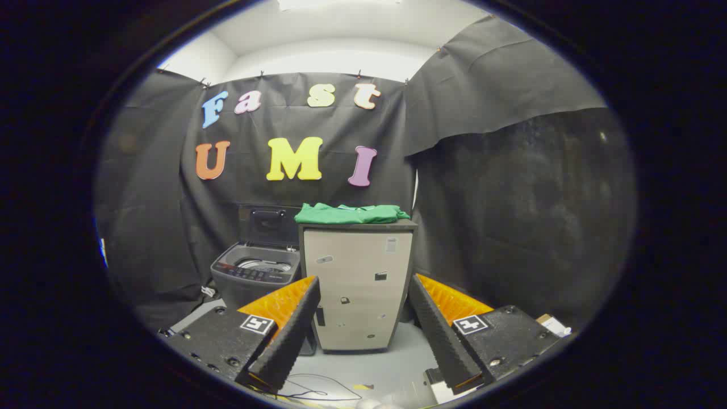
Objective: Put the clothes into the washing machine and then close the washing machine lid.
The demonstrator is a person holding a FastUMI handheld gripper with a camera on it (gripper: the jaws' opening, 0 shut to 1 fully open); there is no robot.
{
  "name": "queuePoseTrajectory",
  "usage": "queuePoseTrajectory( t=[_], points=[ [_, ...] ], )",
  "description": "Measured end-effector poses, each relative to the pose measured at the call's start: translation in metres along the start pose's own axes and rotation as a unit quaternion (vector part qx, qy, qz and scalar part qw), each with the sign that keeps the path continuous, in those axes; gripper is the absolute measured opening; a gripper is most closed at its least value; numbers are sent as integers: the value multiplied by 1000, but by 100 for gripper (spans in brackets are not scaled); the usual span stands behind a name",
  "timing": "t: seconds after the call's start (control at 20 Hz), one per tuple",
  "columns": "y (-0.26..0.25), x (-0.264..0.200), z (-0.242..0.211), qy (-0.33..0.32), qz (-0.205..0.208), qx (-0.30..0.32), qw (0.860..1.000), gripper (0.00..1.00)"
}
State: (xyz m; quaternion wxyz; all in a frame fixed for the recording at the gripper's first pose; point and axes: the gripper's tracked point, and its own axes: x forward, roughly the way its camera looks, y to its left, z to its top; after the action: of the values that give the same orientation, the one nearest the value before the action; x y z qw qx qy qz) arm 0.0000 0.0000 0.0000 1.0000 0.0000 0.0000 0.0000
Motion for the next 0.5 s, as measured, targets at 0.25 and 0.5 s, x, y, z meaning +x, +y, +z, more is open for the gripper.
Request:
queuePoseTrajectory(
  t=[0.25, 0.5],
  points=[
    [-4, 1, 2, -2, -6, 0, 1000, 100],
    [-3, 4, 2, 0, -8, -1, 1000, 99]
  ],
)
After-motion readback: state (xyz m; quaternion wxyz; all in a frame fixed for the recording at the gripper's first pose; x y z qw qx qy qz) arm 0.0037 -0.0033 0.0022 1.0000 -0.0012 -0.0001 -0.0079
